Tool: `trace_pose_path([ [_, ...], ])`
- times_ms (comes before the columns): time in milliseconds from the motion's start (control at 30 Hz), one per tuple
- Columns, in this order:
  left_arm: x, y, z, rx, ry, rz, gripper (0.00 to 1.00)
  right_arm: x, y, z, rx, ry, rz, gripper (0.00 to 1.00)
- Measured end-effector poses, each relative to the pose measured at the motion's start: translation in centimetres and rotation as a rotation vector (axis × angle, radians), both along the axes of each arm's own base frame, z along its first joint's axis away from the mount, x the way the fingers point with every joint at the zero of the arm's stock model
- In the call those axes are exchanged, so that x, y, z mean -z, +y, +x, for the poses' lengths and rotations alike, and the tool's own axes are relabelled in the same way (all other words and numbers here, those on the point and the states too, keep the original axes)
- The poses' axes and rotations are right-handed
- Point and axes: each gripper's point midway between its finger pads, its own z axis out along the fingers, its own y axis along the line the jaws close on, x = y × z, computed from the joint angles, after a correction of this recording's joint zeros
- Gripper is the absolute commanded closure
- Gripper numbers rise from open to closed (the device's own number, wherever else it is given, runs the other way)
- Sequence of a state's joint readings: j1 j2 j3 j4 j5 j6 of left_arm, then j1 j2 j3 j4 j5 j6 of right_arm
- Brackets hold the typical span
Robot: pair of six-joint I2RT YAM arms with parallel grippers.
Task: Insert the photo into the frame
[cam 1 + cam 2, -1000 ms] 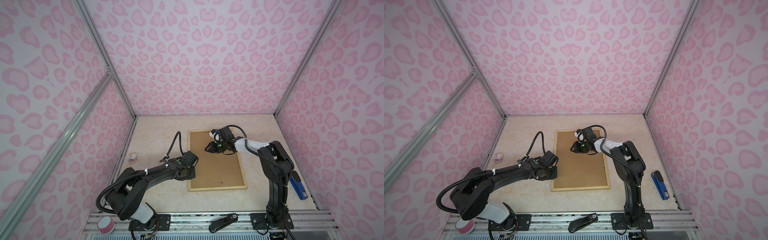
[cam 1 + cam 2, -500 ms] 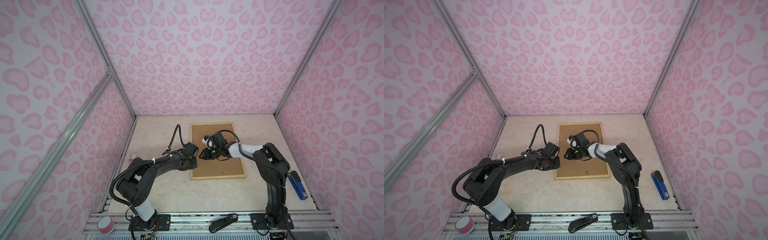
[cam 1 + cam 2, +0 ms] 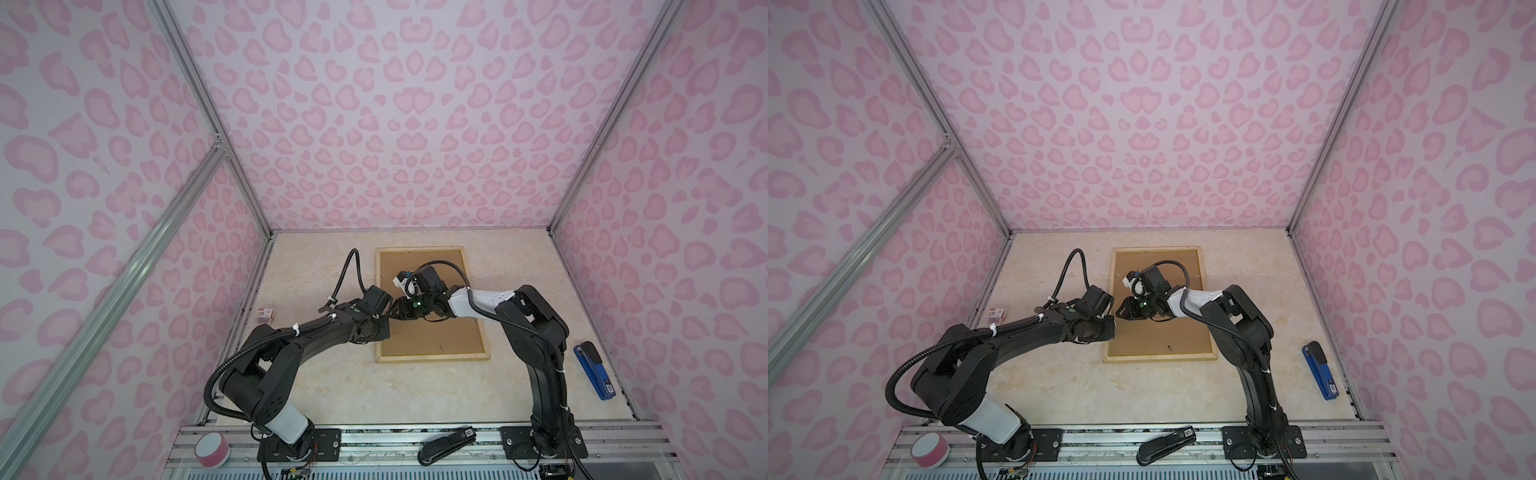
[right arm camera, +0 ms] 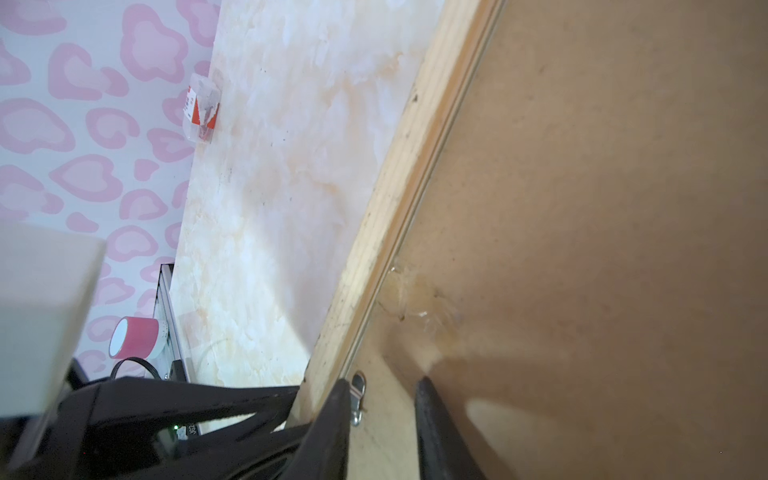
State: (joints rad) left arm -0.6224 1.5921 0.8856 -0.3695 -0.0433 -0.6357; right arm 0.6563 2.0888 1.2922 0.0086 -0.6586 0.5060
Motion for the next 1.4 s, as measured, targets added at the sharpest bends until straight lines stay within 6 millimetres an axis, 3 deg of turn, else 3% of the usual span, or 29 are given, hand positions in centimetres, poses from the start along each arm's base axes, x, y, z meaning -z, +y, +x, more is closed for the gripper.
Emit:
trace_pose_path([
  [500, -0.3, -0.1, -0.4, 0.012, -0.003, -0.015, 0.74, 0.5, 0.1, -0.5, 0.0, 0.014, -0.014, 0.7],
  [833, 0.7, 0.3, -2.2, 0.016, 0.025, -0.012, 0.81, 0.5, 1.3, -2.1, -0.04, 0.02, -0.013, 0.7],
  [1400, 1.1, 0.4, -2.1, 0.002, 0.021, 0.004, 0.87, 0.5, 2.6, -3.7, -0.097, 0.09, 0.072, 0.7],
])
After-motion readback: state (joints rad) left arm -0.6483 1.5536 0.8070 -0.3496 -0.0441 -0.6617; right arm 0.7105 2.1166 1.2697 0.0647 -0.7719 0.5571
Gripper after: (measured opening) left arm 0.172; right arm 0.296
